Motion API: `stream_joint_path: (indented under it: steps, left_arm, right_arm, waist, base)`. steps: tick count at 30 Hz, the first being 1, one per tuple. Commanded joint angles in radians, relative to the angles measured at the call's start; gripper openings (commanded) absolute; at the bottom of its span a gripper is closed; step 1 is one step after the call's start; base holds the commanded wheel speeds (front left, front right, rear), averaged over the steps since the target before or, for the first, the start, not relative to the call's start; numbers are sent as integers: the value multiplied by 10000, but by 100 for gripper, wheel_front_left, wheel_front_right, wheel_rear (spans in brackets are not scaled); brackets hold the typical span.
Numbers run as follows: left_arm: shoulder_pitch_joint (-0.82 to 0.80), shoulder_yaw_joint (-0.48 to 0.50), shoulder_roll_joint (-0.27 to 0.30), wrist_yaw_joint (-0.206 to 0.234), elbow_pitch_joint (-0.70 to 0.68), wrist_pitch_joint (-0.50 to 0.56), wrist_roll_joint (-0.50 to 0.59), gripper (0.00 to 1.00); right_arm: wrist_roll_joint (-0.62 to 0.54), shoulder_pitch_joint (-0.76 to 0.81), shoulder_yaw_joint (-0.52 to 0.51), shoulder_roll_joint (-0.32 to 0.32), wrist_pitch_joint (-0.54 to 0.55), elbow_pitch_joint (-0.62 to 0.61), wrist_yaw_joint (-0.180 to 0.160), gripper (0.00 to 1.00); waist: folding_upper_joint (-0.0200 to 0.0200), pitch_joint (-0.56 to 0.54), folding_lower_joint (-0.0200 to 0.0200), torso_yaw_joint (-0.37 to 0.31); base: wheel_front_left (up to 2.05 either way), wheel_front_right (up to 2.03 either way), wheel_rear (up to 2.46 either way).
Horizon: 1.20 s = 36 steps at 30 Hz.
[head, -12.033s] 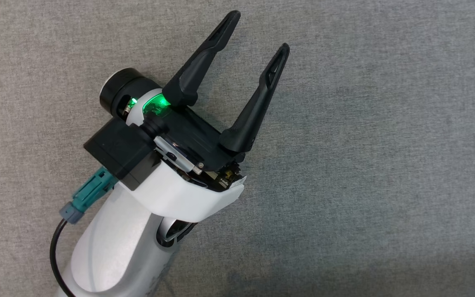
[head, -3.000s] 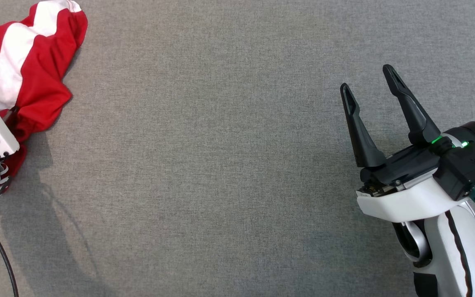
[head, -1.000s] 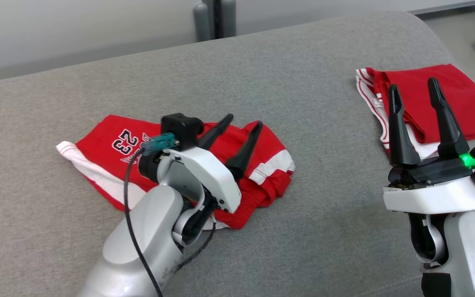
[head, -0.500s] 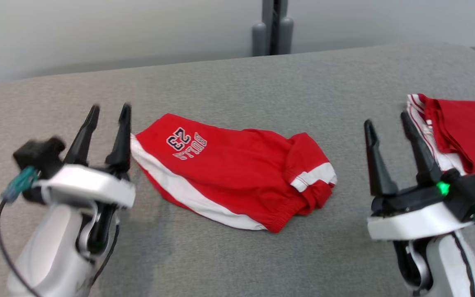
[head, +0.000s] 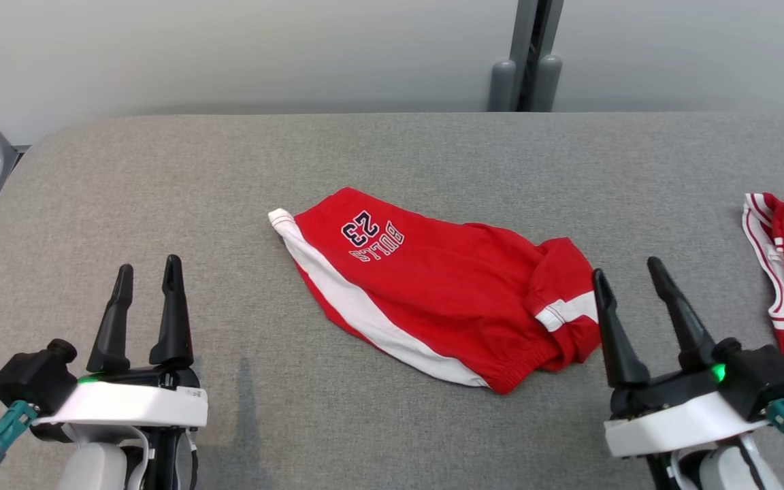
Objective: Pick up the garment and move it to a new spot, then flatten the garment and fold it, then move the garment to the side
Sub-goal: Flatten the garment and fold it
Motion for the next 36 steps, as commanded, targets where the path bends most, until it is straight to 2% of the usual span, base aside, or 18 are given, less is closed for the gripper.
stream_joint_path:
  steps: [1,6,12,19,21,28,29,30,31,32,36]
  left_arm:
    - [46,97,-76,-104,-8,9,170,100]
    - [25,262,-331,-260,187,8,606,100]
    - [77,423,-484,-356,299,7,745,100]
    - [-33,318,-551,-428,424,7,837,100]
    - [-86,281,-562,-416,453,6,834,100]
    - [-224,289,-572,-424,545,6,825,100]
    - [-209,287,-572,-424,562,6,842,100]
    - [-209,287,-572,-424,562,6,842,100]
    - [-203,285,-573,-425,579,6,849,100]
    - [-196,295,-568,-419,604,6,842,100]
    - [-62,320,-575,-422,628,6,791,100]
  right_arm:
    - [82,191,141,-36,-45,73,-3,100]
    - [746,728,834,-70,-45,512,-3,100]
    - [1866,1155,1880,-328,136,1620,-2,100]
    - [2881,548,2429,-448,328,2950,-2,100]
    - [2656,240,2717,-595,345,3379,-2,100]
    - [3002,-537,2972,-476,80,4370,-2,100]
    - [3087,-624,3016,-454,47,4439,-2,89]
    - [3087,-624,3016,-454,47,4439,-2,89]
    - [3129,-726,3035,-480,20,4481,-2,29]
    - [3182,-806,2984,-534,2,4514,-2,0]
    - [3129,-948,2863,-787,-57,4332,-2,0]
  waist:
    - [0,20,0,73]
    - [0,10,0,227]
    - [0,41,0,415]
    - [0,128,0,687]
    - [0,184,0,791]
    - [0,402,0,1080]
    - [0,402,0,1099]
    - [0,402,0,1099]
    - [0,401,0,1114]
    - [0,389,0,1120]
    - [0,245,0,992]
  base:
    - [0,0,0]
    - [0,0,0]
    - [0,0,0]
    - [0,0,0]
    - [0,0,0]
    - [0,0,0]
    - [0,0,0]
    - [0,0,0]
    - [0,0,0]
    - [0,0,0]
    - [0,0,0]
